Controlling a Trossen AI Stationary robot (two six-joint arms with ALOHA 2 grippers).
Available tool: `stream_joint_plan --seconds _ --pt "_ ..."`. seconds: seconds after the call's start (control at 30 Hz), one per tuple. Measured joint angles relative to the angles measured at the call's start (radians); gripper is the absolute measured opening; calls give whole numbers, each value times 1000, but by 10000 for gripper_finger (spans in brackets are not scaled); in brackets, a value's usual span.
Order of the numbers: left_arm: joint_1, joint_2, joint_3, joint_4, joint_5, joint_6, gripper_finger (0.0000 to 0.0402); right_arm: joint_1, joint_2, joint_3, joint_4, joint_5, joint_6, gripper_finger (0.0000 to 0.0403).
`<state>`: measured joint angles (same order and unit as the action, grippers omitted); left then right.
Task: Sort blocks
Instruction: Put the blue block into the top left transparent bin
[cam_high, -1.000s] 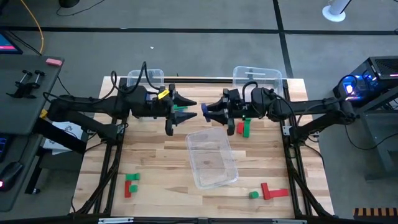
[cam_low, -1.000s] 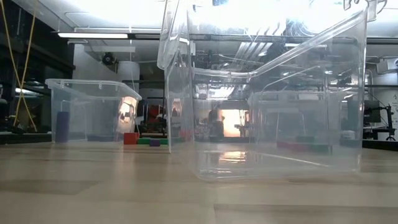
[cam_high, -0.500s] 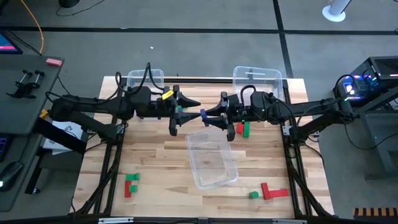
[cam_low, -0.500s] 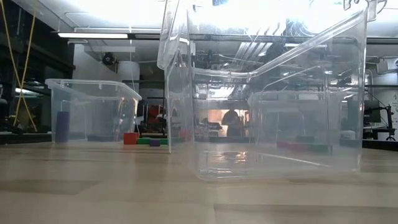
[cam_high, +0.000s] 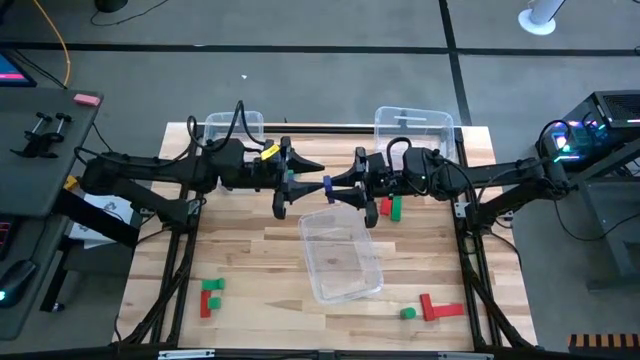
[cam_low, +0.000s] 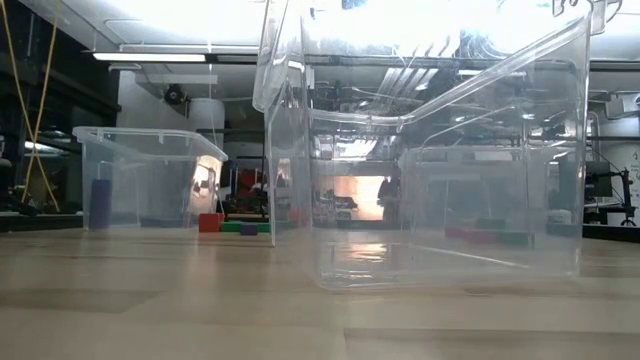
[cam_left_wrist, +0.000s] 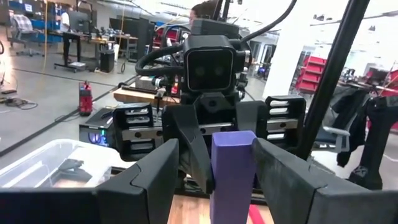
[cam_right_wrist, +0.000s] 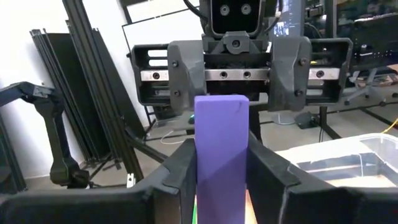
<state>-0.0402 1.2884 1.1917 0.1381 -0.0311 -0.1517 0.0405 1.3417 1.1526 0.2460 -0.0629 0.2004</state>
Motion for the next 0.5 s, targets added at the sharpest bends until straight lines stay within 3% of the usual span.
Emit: stream_joint_plan --seconds 0.27,0.5 --pt "-9 -37 -1 -54 5 12 197 -2 1 0 28 30 -24 102" --pt "-14 -2 -1 11 -80 31 197 -2 1 0 31 30 -25 102"
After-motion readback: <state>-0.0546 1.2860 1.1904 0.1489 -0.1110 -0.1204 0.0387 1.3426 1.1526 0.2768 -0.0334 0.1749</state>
